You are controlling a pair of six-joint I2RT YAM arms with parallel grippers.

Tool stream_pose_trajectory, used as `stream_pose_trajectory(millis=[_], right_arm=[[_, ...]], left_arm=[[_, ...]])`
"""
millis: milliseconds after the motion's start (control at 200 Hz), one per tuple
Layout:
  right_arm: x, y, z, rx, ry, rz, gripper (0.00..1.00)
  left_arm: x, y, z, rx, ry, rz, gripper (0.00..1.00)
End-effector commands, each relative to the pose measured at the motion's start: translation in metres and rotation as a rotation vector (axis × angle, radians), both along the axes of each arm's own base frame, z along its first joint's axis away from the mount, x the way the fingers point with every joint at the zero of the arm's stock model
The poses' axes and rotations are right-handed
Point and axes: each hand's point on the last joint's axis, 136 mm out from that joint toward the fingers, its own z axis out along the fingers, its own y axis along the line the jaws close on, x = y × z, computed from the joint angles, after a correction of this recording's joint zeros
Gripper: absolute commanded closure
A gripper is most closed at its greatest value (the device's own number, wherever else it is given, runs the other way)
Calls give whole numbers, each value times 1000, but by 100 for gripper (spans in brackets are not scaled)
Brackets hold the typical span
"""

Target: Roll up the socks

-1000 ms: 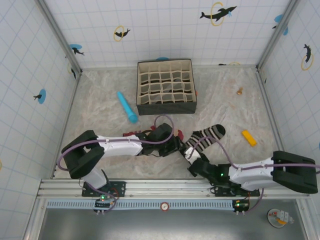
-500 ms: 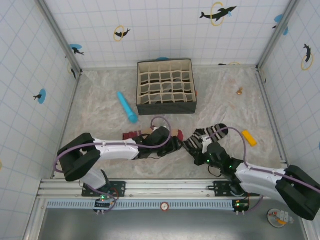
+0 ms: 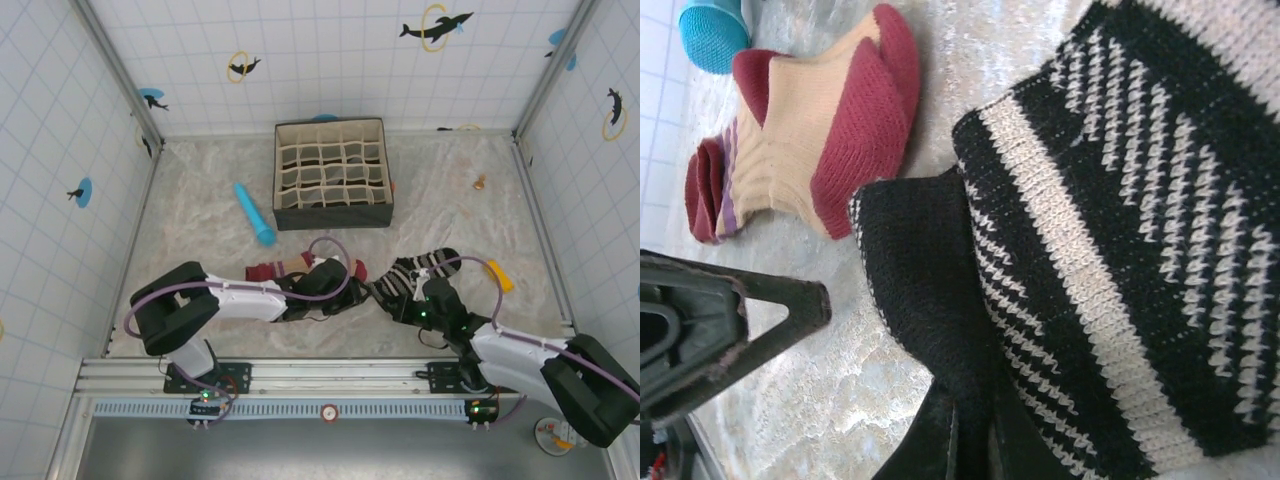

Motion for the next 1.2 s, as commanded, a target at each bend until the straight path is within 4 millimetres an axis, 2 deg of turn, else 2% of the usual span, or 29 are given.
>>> stream_pose_trajectory(millis=[0, 225, 360, 520, 631, 786, 901, 1006, 1051, 1101, 1196], right_arm=[[-60, -43, -71, -128, 292, -35, 100], [-68, -46, -76, -146, 423, -44, 100], [-68, -48, -78, -170, 440, -47, 100], [-67, -48, -78, -151, 442, -65, 100], [-66, -47, -77, -141, 438, -65, 100], [-65, -45, -76, -129, 435, -61, 100], [-64, -45, -75, -119, 424, -62, 100], [-61, -44, -72, -111, 401, -60, 100], [-60, -45, -71, -116, 388, -57, 95], [-56, -47, -70, -140, 367, -58, 90], [-46, -48, -61, -169, 301, -47, 72]], left_arm=[[7, -19, 12, -71, -33, 3, 43], [9, -28, 4, -84, -18, 4, 47], [10, -31, -3, -74, -14, 5, 52], [11, -26, -21, -34, 9, 28, 59], [11, -28, -28, -24, 23, 38, 66], [13, -32, -36, -9, 38, 38, 70], [13, -30, -44, 17, 57, 48, 79], [12, -25, -50, 42, 74, 57, 93], [12, -23, -51, 51, 76, 61, 100], [12, -20, -52, 63, 81, 62, 100], [12, -16, -51, 83, 87, 54, 100]])
